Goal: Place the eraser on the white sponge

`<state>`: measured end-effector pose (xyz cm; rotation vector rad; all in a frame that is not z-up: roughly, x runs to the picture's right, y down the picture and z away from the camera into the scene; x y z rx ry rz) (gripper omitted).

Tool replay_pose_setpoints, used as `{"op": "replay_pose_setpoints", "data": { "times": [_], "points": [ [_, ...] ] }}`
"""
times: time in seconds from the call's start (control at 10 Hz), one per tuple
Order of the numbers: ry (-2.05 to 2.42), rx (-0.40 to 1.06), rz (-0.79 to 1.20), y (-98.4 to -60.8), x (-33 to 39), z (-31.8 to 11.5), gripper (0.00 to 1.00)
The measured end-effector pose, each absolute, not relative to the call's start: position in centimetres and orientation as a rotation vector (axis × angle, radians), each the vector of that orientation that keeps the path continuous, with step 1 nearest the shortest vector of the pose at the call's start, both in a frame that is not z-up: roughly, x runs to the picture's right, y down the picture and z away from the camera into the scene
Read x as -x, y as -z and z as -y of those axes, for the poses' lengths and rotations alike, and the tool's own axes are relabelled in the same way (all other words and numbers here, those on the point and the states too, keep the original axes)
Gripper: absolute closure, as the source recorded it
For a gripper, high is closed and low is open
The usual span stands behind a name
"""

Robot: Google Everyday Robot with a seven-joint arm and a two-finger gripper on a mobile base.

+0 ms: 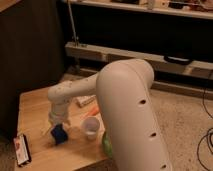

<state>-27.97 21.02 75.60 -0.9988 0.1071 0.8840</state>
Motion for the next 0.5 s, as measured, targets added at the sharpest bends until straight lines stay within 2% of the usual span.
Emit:
{"op": "replay_pose_setpoints", "data": {
  "times": [0.5],
  "points": [
    [-0.709,0.826,-0.073,-62.4,37.6,-19.8,0.2]
  ]
}}
